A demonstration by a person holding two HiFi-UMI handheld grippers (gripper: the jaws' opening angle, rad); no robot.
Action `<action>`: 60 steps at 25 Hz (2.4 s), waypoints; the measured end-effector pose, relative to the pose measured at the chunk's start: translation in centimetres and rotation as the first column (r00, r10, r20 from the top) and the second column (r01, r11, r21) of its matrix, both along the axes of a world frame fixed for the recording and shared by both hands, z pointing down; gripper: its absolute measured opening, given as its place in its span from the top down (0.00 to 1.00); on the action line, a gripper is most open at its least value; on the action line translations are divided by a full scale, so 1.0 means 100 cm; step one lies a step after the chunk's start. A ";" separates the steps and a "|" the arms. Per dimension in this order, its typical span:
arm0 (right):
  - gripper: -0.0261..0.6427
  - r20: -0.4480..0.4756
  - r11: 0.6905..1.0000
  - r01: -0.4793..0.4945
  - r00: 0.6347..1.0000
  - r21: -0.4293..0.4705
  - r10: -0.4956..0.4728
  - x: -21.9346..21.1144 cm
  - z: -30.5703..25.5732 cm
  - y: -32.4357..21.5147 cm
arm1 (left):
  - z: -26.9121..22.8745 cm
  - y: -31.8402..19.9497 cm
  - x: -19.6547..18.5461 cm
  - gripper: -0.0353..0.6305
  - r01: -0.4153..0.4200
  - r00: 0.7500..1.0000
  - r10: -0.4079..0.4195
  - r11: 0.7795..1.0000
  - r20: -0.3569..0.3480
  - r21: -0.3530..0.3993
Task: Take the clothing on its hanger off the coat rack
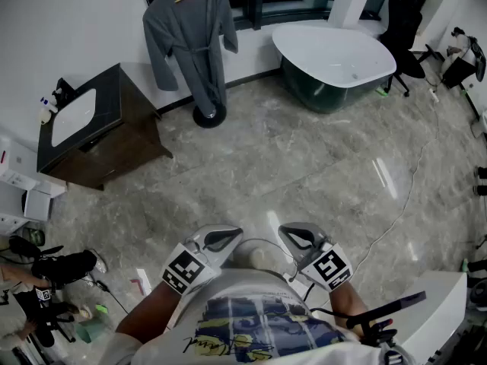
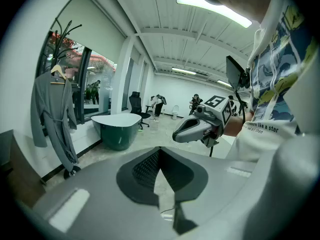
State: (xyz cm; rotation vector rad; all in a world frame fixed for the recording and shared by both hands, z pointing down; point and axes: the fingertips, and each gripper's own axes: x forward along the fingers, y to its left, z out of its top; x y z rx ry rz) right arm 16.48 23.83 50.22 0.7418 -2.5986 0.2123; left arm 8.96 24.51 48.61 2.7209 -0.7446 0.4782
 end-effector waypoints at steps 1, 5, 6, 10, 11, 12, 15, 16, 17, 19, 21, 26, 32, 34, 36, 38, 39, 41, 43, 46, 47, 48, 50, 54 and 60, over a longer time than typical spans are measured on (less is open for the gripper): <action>0.96 0.001 1.000 0.003 1.000 -0.002 -0.003 -0.010 -0.001 -0.001 | 0.000 -0.001 -0.009 0.94 0.004 1.000 -0.004 1.000 -0.002 0.001; 0.96 -0.003 1.000 0.006 1.000 -0.007 -0.006 -0.046 -0.008 -0.008 | -0.002 -0.005 -0.045 0.94 0.017 1.000 -0.018 1.000 -0.018 -0.016; 0.96 -0.008 1.000 0.003 1.000 -0.009 -0.003 -0.054 -0.009 -0.013 | -0.004 -0.008 -0.053 0.94 0.023 0.999 -0.024 1.000 -0.027 -0.021; 0.96 0.001 1.000 -0.017 1.000 -0.020 0.017 -0.080 -0.013 -0.032 | -0.005 -0.026 -0.088 0.94 0.049 0.997 -0.049 0.999 -0.057 -0.002; 0.96 0.008 1.000 -0.022 1.000 -0.018 0.022 -0.087 -0.012 -0.037 | -0.004 -0.033 -0.098 0.94 0.058 0.997 -0.057 0.998 -0.054 0.011; 0.96 0.010 1.000 -0.021 1.000 -0.017 0.022 -0.096 -0.011 -0.044 | -0.002 -0.042 -0.109 0.94 0.070 0.996 -0.069 0.997 -0.051 0.021; 0.95 0.007 0.999 0.013 1.000 -0.032 -0.013 -0.117 -0.007 -0.059 | 0.002 -0.064 -0.133 0.94 0.126 0.991 -0.124 0.992 -0.054 0.022; 0.94 0.010 0.999 0.024 1.000 -0.038 -0.023 -0.121 -0.006 -0.067 | 0.002 -0.073 -0.140 0.93 0.145 0.988 -0.144 0.989 -0.056 0.024; 0.92 0.011 0.999 0.030 0.999 -0.036 -0.030 -0.125 -0.006 -0.079 | 0.001 -0.084 -0.147 0.91 0.163 0.985 -0.161 0.986 -0.058 0.028; 0.90 0.007 0.999 0.039 0.999 -0.015 -0.038 -0.130 -0.008 -0.108 | -0.002 -0.113 -0.161 0.89 0.197 0.979 -0.195 0.979 -0.057 0.043; 0.87 0.004 0.999 0.045 0.999 0.005 -0.045 -0.131 -0.010 -0.139 | -0.005 -0.142 -0.170 0.86 0.232 0.972 -0.230 0.971 -0.048 0.055; 0.84 0.031 0.996 0.081 0.996 0.021 -0.082 -0.123 -0.025 -0.209 | -0.027 -0.218 -0.179 0.74 0.298 0.955 -0.297 0.951 -0.028 0.082; 0.83 0.006 0.994 0.107 0.994 0.011 -0.107 -0.112 -0.021 -0.266 | -0.060 -0.331 -0.225 0.70 0.378 0.925 -0.381 0.913 -0.015 0.155; 0.83 0.016 0.997 0.073 0.997 -0.012 -0.073 -0.107 -0.016 -0.278 | -0.071 -0.370 -0.250 0.67 0.402 0.914 -0.406 0.900 -0.010 0.170; 0.83 0.008 0.999 0.032 0.999 -0.016 -0.032 -0.102 -0.011 -0.297 | -0.086 -0.417 -0.278 0.64 0.420 0.904 -0.428 0.885 -0.004 0.199; 0.83 0.007 1.000 -0.012 1.000 -0.012 0.012 -0.102 -0.012 -0.316 | -0.100 -0.464 -0.306 0.61 0.442 0.891 -0.454 0.870 0.001 0.219; 0.83 0.011 0.999 -0.033 0.999 -0.009 0.033 -0.103 -0.014 -0.324 | -0.106 -0.486 -0.319 0.61 0.452 0.885 -0.465 0.863 0.003 0.226; 0.83 0.016 0.997 -0.078 0.997 -0.007 0.078 -0.106 -0.018 -0.341 | -0.119 -0.534 -0.343 0.60 0.461 0.877 -0.480 0.852 0.017 0.249; 0.83 0.013 0.991 -0.130 0.991 -0.008 0.130 -0.109 -0.022 -0.358 | -0.130 -0.583 -0.363 0.55 0.457 0.875 -0.483 0.849 0.039 0.267; 0.83 0.012 0.980 -0.197 0.980 -0.016 0.197 -0.117 -0.028 -0.376 | -0.140 -0.648 -0.384 0.51 0.438 0.883 -0.467 0.860 0.057 0.261; 0.83 0.010 0.976 -0.217 0.976 -0.016 0.217 -0.121 -0.029 -0.381 | -0.142 -0.668 -0.388 0.50 0.428 0.888 -0.456 0.867 0.060 0.255; 0.83 0.011 0.971 -0.237 0.971 -0.015 0.237 -0.126 -0.029 -0.387 | -0.143 -0.686 -0.391 0.49 0.415 0.894 -0.443 0.876 0.064 0.247; 0.83 0.028 0.963 -0.268 0.963 -0.019 0.268 -0.138 -0.028 -0.396 | -0.143 -0.716 -0.392 0.45 0.385 0.908 -0.411 0.893 0.077 0.232; 0.83 0.024 0.948 -0.318 0.948 -0.020 0.318 -0.157 -0.023 -0.407 | -0.133 -0.757 -0.382 0.41 0.308 0.937 -0.332 0.931 0.107 0.195; 0.83 0.006 0.916 -0.401 0.916 -0.023 0.401 -0.174 -0.018 -0.410 | -0.113 -0.796 -0.362 0.49 0.224 0.962 -0.240 0.967 0.133 0.123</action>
